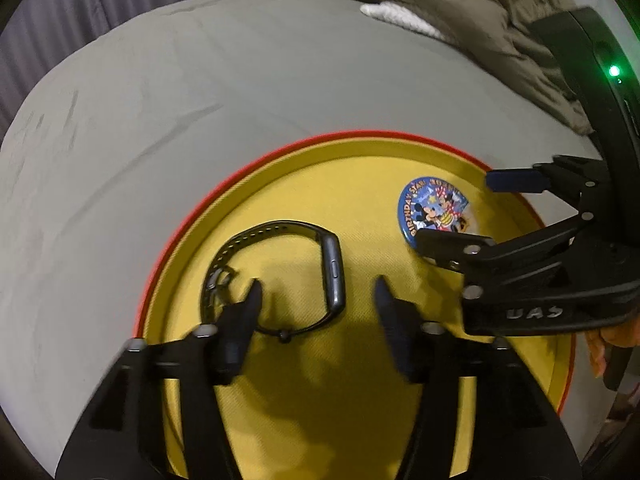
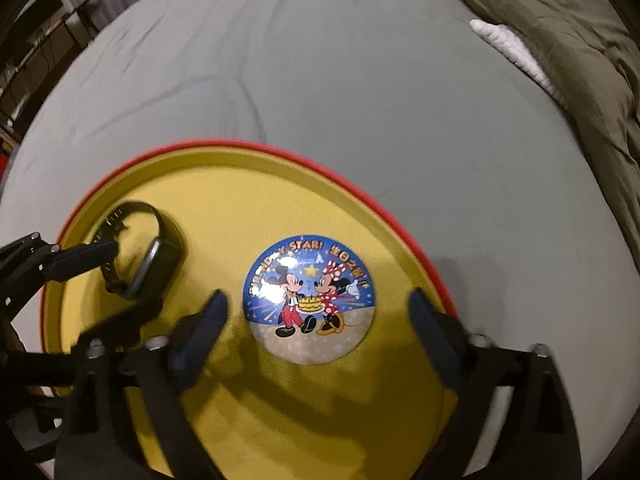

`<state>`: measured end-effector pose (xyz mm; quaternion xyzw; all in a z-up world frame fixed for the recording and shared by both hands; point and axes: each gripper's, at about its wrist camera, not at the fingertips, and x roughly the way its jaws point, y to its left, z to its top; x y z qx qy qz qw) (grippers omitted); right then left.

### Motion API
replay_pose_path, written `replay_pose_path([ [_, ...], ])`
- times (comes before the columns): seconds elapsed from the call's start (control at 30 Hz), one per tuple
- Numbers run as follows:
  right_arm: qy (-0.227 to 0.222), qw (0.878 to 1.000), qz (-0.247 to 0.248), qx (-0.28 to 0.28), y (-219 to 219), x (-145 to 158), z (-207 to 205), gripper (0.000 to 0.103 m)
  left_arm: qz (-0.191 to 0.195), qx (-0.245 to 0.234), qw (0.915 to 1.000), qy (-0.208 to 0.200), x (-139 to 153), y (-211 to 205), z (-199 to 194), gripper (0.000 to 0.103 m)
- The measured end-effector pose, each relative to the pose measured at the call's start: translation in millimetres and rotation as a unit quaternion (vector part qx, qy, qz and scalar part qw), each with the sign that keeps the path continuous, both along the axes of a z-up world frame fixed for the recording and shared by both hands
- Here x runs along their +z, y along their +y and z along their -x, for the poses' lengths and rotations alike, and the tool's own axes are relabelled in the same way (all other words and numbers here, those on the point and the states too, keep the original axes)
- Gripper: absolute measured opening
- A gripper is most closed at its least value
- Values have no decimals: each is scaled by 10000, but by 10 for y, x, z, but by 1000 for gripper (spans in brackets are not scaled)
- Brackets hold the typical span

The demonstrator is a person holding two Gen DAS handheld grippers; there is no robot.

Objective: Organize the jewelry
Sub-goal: 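Open the left tool over the tray while the right tool releases the badge beside it, then grasp the white headphones with the left tool while the right tool moves to the silver badge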

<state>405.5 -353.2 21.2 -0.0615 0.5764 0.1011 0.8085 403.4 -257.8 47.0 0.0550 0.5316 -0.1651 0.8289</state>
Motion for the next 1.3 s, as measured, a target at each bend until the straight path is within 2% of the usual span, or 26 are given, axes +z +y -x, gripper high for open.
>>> replay_pose_path([
  [0.17, -273, 9996, -9, 8, -15, 211, 123, 90, -58, 157, 9995, -258, 181, 120, 167, 78],
  [0.3, -443, 9989, -174, 54, -11, 430, 321, 90, 37, 270, 9988, -418, 353, 344, 462, 79],
  [0.43, -508, 9979, -359, 182, 59, 601, 604, 90, 179, 513, 9975, -454, 534, 696, 918, 82],
  [0.6, -481, 9960, -540, 530, 334, 721, 1082, 90, 80, 695, 9969, -351, 660, 1204, 1646, 83],
  [0.77, -376, 9941, -679, 760, 710, 737, 1634, 90, 101, 793, 9967, -126, 683, 1602, 2243, 83],
  [0.93, -191, 9925, -705, 978, 1096, 640, 2009, 90, 87, 789, 9968, -35, 612, 1805, 2637, 83],
  [1.17, 84, 9928, -690, 978, 1514, 471, 2398, 90, 103, 1029, 9946, 10, 506, 2194, 2921, 83],
  [1.3, 365, 9939, -681, 793, 1657, 304, 2563, 90, 49, 1157, 9932, 126, 377, 2434, 3019, 83],
])
